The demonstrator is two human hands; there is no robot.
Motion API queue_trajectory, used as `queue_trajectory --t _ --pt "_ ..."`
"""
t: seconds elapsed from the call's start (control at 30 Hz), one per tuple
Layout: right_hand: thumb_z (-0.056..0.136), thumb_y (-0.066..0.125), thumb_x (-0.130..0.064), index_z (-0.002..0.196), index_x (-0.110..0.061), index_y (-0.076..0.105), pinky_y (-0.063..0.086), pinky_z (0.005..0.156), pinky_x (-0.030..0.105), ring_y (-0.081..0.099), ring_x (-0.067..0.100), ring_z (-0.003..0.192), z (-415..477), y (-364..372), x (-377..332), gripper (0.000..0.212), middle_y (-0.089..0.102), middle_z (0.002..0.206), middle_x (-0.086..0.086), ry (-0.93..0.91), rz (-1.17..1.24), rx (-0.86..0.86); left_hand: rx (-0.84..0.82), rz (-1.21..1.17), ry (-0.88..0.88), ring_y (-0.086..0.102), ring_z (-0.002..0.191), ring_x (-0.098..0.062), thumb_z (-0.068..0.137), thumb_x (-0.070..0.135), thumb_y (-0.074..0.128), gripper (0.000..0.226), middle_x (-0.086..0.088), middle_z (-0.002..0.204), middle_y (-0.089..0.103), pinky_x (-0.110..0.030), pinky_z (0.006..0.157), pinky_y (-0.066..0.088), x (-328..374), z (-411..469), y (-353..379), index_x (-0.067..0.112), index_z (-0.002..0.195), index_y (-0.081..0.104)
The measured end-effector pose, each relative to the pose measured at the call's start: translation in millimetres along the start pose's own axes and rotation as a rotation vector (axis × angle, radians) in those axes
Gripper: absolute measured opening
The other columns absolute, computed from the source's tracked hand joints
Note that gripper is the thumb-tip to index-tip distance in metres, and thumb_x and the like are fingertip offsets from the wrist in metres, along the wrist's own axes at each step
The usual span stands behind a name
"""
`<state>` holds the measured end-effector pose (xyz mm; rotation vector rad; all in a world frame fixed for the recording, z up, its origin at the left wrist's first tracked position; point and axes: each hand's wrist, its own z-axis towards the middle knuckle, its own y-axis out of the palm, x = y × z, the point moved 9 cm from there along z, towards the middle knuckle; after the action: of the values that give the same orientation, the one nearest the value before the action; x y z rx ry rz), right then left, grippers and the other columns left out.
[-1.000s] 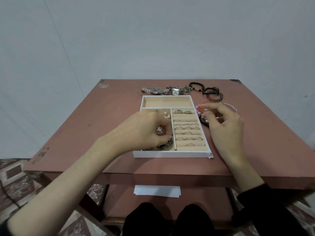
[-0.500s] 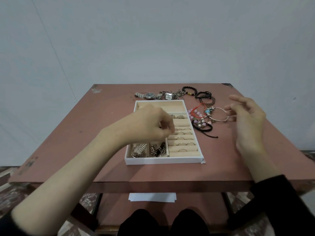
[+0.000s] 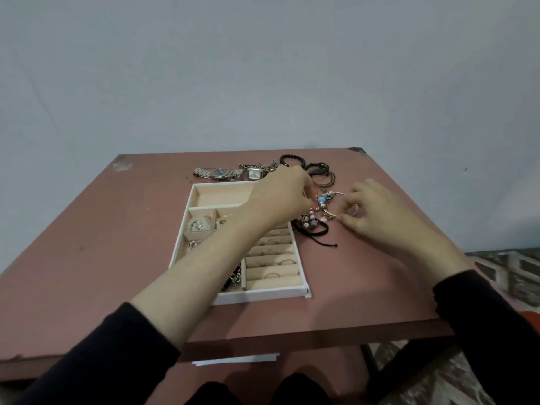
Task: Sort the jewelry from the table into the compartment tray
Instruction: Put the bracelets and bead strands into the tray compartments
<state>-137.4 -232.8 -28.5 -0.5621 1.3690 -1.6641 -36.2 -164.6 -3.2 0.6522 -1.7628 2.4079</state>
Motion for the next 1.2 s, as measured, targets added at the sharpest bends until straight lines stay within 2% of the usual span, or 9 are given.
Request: queue_trajectory --t 0.1,0.2,0.4,0.57,0.77,0.83,0.9,1.07,1.2 --pt "0.082 0.061 -0.025 0.073 -0.019 0.055 0.041 0.07 0.035 0.045 0.016 0.083 1 -1 3 0.013 0.047 0.073 -0.007 0.014 0.015 0.088 -0.006 -0.004 -0.06 0.064 0.085 -0.022 0.078 0.018 0.064 0.009 -0.004 0.086 0.07 -0.032 0.076 0.052 -5 5 7 0.022 0.078 0.071" --pt "0.082 0.062 -0.02 0.076 -0.013 0.061 0.035 0.065 0.027 0.048 0.008 0.068 -1 -10 19 0.009 0.05 0.07 -0.01 0.1 0.243 0.251 -0.013 -0.009 -0.062 0.064 0.086 -0.021 0.077 0.023 0.066 0.005 -0.005 0.086 0.07 -0.032 0.075 0.053 -4 6 15 0.021 0.077 0.071" --pt "0.082 0.062 -0.02 0.077 -0.014 0.065 0.043 0.066 0.029 0.053 0.013 0.067 -5 -15 44 0.008 0.06 0.071 -0.003 0.27 0.476 0.402 0.001 0.122 -0.049 0.055 0.102 -0.026 0.076 0.049 0.066 0.034 -0.008 0.095 0.069 -0.029 0.071 0.04 9 16 36 0.017 0.088 0.068" --pt "0.081 0.063 -0.017 0.075 -0.012 0.064 0.044 0.065 0.03 0.053 0.012 0.062 -4 -12 45 0.008 0.061 0.069 -0.001 0.267 0.497 0.401 -0.057 0.178 -0.158 0.046 0.116 -0.036 0.084 0.031 0.058 0.034 -0.018 0.112 0.062 -0.036 0.084 0.041 7 28 49 0.003 0.104 0.06" --pt "0.079 0.063 -0.018 0.072 -0.014 0.061 0.038 0.06 0.018 0.05 0.005 0.06 -7 -10 46 0.008 0.059 0.068 -0.003 0.279 0.425 0.394 -0.056 0.029 -0.189 0.059 0.099 -0.037 0.082 0.025 0.057 0.03 -0.02 0.098 0.067 -0.036 0.078 0.046 4 35 44 -0.002 0.093 0.064" --pt "0.079 0.063 -0.018 0.07 -0.016 0.059 0.036 0.058 0.01 0.049 0.002 0.062 -8 -9 43 0.01 0.058 0.07 -0.005 0.26 0.373 0.359 -0.001 -0.062 -0.201 0.058 0.076 -0.034 0.082 0.026 0.057 0.025 -0.017 0.071 0.063 -0.034 0.067 0.045 1 37 30 0.005 0.068 0.063" --pt "0.077 0.062 -0.015 0.067 -0.016 0.057 0.035 0.058 0.011 0.048 0.005 0.062 -8 -7 38 0.012 0.055 0.071 -0.004 0.223 0.318 0.322 0.073 -0.166 -0.204 0.04 0.056 -0.027 0.082 0.02 0.055 0.033 -0.01 0.051 0.042 -0.028 0.056 0.034 -1 38 10 0.011 0.052 0.045" --pt "0.076 0.062 -0.012 0.064 -0.017 0.055 0.033 0.062 0.024 0.051 0.016 0.068 -2 4 28 0.014 0.049 0.068 -0.006 0.152 0.249 0.17 0.21 -0.448 -0.16 0.041 0.057 -0.017 0.086 0.012 0.051 0.014 -0.007 0.067 0.05 -0.017 0.047 0.034 0 32 -31 0.011 0.072 0.054" --pt "0.084 0.062 -0.023 0.076 -0.016 0.065 0.035 0.063 0.025 0.052 0.015 0.072 13 -9 21 0.012 0.057 0.075 -0.002 0.133 0.265 0.19 0.264 -0.605 -0.155 0.056 0.066 -0.016 0.087 0.014 0.052 0.017 -0.004 0.077 0.064 -0.032 0.063 0.053 -11 26 -53 0.018 0.071 0.052"
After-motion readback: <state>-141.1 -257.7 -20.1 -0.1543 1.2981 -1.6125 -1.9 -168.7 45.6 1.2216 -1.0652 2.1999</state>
